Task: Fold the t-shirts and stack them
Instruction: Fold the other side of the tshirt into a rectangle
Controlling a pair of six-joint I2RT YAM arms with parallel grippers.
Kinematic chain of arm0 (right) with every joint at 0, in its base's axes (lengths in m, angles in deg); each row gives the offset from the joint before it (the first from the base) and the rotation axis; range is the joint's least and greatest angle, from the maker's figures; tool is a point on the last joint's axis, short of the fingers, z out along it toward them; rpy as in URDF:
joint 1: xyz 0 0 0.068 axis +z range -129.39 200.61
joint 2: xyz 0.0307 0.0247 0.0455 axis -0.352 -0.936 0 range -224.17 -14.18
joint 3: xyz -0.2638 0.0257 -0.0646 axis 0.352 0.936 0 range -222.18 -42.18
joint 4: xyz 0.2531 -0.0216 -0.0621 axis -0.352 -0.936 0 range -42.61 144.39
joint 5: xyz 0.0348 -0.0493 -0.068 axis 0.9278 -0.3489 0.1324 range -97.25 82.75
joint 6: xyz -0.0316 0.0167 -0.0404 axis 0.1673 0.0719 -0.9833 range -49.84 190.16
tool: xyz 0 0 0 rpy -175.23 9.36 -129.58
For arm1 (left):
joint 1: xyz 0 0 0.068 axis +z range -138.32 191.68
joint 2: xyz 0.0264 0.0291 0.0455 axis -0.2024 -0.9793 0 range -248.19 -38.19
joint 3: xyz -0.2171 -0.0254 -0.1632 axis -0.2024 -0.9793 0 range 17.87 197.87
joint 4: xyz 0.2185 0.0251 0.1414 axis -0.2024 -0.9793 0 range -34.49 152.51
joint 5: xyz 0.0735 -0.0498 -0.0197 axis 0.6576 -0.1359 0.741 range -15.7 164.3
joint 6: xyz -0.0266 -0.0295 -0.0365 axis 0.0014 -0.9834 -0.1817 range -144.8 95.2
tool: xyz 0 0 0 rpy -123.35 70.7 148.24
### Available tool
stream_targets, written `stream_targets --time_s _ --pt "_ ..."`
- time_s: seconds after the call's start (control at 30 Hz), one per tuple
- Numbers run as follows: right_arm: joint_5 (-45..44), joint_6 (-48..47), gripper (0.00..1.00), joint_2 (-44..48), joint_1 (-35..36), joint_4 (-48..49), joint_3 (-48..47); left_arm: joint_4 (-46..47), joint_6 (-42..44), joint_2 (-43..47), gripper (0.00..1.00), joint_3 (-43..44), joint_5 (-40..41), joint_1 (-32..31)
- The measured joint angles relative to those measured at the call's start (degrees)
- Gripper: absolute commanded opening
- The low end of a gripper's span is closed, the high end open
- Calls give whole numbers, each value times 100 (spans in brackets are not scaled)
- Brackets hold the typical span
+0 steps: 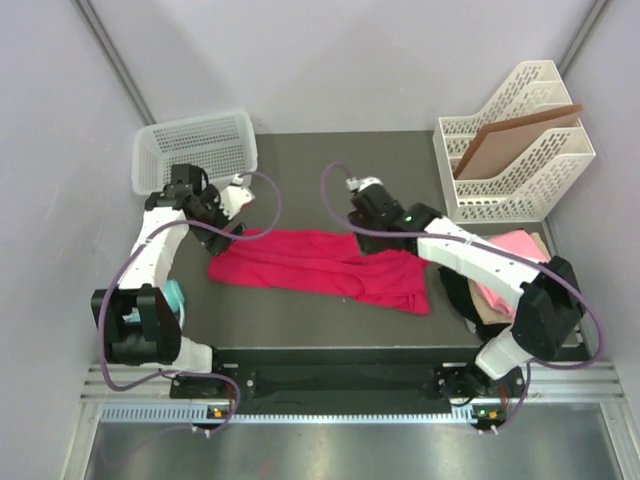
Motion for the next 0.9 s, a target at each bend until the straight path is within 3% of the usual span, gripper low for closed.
stream_targets --time_s 0.2,0.57,0.9 --pt "-356 -216 39 -358 894 28 48 -199 -315 -227 98 -181 -509 -260" --pt "-719 -479 38 -920 1119 496 356 -125 -542 -964 97 -586 -411 -243" --pt "-841 -717 43 -1307 1303 804 396 -22 -588 -1001 97 -656 -396 -243"
